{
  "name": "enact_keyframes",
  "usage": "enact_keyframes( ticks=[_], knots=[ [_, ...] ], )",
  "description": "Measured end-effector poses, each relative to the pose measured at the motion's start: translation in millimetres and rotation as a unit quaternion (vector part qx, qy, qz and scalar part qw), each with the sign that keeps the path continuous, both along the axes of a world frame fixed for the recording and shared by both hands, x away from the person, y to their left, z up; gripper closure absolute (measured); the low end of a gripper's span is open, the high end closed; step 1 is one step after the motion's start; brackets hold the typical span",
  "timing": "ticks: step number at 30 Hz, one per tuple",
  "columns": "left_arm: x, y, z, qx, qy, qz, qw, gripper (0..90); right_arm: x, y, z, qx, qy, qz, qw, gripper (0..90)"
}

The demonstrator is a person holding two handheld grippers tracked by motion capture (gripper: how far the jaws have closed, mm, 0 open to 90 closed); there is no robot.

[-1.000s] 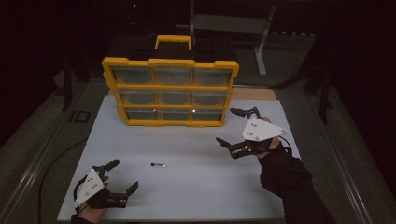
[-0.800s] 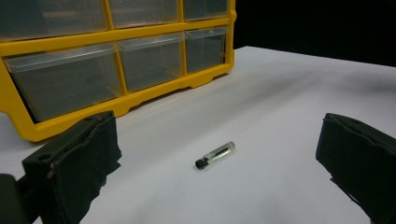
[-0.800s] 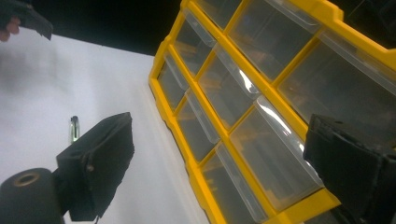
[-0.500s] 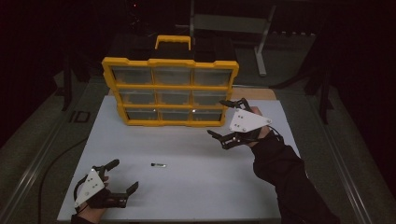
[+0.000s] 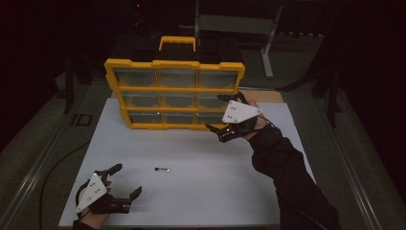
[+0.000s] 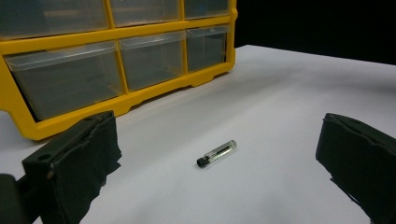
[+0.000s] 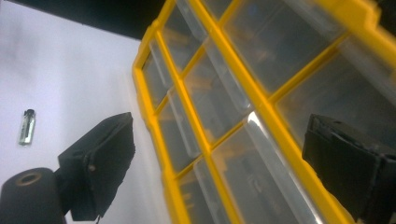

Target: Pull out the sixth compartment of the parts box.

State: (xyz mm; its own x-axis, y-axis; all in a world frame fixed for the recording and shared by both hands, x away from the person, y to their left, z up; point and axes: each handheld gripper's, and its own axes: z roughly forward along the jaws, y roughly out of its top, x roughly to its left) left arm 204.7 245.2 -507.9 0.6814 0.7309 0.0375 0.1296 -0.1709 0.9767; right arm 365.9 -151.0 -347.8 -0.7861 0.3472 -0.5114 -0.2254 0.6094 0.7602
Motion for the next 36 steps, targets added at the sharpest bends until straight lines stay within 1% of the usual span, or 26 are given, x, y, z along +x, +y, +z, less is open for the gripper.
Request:
enact_keyframes(
  ticks=[2,3,4,6,7,9,10,11,13,15,18,20,23,26,28,33,34,35,36],
  knots=[
    [-0.1,-0.5,0.0,0.002,-0.001,0.0,1.0,0.0,4.2,2.6,0.2,-0.005,0.008,-0.006,0.9999,9.2],
    [-0.2,-0.6,0.1,0.003,-0.001,-0.001,1.0,0.0,6.4,4.4,0.1,-0.007,0.008,-0.009,0.9999,9.3],
    [-0.2,-0.7,0.0,0.003,-0.001,-0.001,1.0,0.0,8.4,6.2,-0.2,-0.006,0.013,-0.007,0.9999,9.2],
    [-0.2,-0.7,-0.1,0.002,-0.001,-0.001,1.0,0.0,9.9,7.2,0.0,-0.008,0.013,-0.006,0.9999,9.3],
    [-0.2,-0.7,-0.2,0.001,0.0,-0.002,1.0,0.0,13.8,12.2,-0.4,-0.011,0.012,-0.005,0.9999,9.2],
    [-0.3,-0.7,-0.2,0.002,0.0,-0.002,1.0,0.0,15.0,14.1,-0.5,-0.012,0.009,-0.005,0.9999,9.2],
    [-0.3,-0.7,-0.1,0.002,-0.001,-0.002,1.0,0.0,16.2,16.0,-0.6,-0.013,0.011,-0.002,0.9998,9.3],
    [-0.4,-0.9,-0.1,0.002,-0.001,-0.003,1.0,0.1,17.3,17.7,-0.8,-0.016,0.008,0.0,0.9998,9.4],
    [-0.7,-0.9,-0.1,0.003,-0.001,-0.004,1.0,0.0,18.6,20.4,-1.8,-0.028,-0.012,0.0,0.9995,14.7],
    [-0.9,-0.5,0.0,0.002,-0.001,-0.003,1.0,0.0,21.5,22.6,-2.8,-0.028,-0.01,0.005,0.9995,18.1],
    [-1.1,0.4,0.2,0.001,-0.001,-0.002,1.0,0.0,26.3,26.0,-4.9,-0.036,-0.012,0.011,0.9992,21.6],
    [-1.2,0.4,0.2,0.001,-0.001,-0.003,1.0,0.0,29.5,28.9,-6.8,-0.047,-0.02,0.012,0.9986,23.6],
    [-1.3,0.3,0.3,0.0,-0.002,-0.003,1.0,0.0,33.7,33.4,-9.2,-0.055,-0.027,0.017,0.998,25.3],
    [-1.6,0.7,0.4,-0.003,-0.001,-0.003,1.0,0.0,36.9,39.0,-12.4,-0.074,-0.041,0.021,0.9962,26.3],
    [-1.7,1.4,0.6,-0.006,-0.002,-0.001,1.0,0.0,39.9,41.7,-13.4,-0.083,-0.045,0.019,0.9953,28.2],
    [-2.1,2.2,0.5,-0.008,-0.002,0.0,1.0,0.0,47.7,44.4,-13.2,-0.094,-0.063,0.013,0.9934,31.1],
    [-2.3,2.2,0.5,-0.007,-0.002,0.0,1.0,0.0,50.2,45.1,-13.3,-0.102,-0.071,0.014,0.9921,31.3],
    [-2.5,2.4,0.6,-0.008,-0.003,0.0,1.0,0.0,50.2,45.1,-13.3,-0.102,-0.071,0.014,0.9921,31.3],
    [-2.6,2.7,0.6,-0.009,-0.002,-0.001,1.0,0.0,51.6,46.7,-14.6,-0.114,-0.077,0.011,0.9904,32.2]
  ],
)
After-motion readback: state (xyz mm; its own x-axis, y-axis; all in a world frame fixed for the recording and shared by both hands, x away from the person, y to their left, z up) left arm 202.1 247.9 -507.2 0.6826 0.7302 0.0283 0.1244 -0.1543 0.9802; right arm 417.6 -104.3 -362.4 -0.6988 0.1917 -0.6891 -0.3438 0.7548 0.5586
